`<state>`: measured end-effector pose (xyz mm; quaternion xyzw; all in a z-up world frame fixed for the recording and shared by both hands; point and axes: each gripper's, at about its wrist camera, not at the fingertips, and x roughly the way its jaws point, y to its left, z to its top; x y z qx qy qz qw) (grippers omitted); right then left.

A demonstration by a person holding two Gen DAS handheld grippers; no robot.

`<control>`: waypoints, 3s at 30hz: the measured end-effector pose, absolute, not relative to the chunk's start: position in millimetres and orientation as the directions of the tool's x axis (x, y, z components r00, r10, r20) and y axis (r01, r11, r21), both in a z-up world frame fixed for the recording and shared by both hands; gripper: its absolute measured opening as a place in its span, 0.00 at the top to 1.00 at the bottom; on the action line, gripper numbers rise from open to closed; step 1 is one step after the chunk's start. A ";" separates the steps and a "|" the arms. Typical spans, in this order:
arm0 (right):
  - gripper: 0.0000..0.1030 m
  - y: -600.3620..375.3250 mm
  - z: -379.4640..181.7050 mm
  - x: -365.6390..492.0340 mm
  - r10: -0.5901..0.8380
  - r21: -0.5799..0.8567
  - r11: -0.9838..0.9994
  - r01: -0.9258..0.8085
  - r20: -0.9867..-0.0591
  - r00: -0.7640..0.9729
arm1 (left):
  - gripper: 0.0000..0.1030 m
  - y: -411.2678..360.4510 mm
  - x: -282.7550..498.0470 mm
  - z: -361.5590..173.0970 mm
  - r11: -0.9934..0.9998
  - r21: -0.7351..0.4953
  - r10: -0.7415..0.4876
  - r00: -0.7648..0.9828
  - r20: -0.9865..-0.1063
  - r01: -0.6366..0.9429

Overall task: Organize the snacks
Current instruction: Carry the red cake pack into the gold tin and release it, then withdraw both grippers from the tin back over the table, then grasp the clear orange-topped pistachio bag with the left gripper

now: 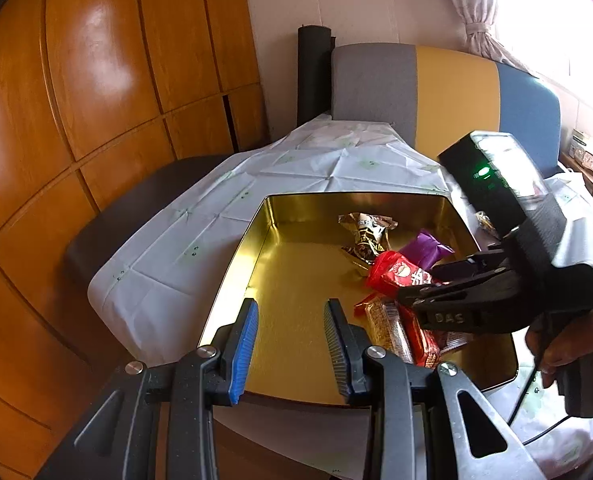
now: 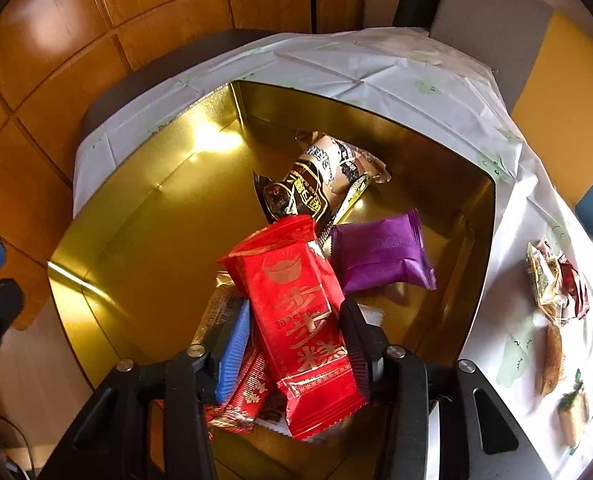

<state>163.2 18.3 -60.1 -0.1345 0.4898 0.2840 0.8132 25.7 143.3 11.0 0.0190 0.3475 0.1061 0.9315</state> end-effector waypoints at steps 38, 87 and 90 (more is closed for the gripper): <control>0.29 -283.3 -63.9 110.8 0.125 0.003 0.971 -0.241 -0.860 0.494 | 0.67 23.8 96.1 44.9 0.962 0.048 -0.143 0.646 -0.750 0.269; 0.13 -257.6 -107.9 115.9 0.060 -0.057 0.943 -0.327 -0.939 0.339 | 0.62 -110.0 258.9 -26.4 0.880 0.078 -0.132 0.399 -0.907 0.468; 0.13 -257.3 -107.8 115.5 0.059 -0.059 0.943 -0.328 -0.939 0.339 | 0.61 -116.7 269.4 -33.7 0.878 0.066 -0.134 0.374 -0.918 0.475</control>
